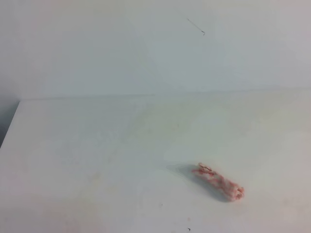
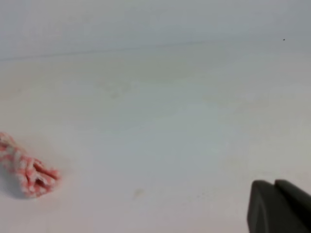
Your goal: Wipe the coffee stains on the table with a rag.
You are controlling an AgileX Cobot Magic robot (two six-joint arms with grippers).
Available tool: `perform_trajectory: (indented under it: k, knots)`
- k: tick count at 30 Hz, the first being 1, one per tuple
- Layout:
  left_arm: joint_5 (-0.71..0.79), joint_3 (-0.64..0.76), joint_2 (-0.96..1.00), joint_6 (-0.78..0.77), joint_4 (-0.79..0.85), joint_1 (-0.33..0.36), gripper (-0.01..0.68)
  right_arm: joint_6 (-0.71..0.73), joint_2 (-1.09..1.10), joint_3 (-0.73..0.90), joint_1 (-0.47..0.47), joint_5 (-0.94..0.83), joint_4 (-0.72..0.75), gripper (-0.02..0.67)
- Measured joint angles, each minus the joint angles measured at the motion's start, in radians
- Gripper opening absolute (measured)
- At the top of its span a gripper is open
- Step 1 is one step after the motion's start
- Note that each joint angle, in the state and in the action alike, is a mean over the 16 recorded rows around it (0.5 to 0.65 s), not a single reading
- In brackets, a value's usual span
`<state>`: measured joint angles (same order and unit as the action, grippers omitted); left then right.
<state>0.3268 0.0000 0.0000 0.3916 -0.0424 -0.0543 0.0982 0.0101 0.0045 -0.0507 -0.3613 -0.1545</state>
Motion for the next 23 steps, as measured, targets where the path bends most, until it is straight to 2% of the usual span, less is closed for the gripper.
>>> perform_trajectory:
  k: [23]
  knots:
    - [0.000,0.000,0.000,0.000,0.000,0.000,-0.001,-0.001,0.000,0.000,0.000,0.000,0.000,-0.004]
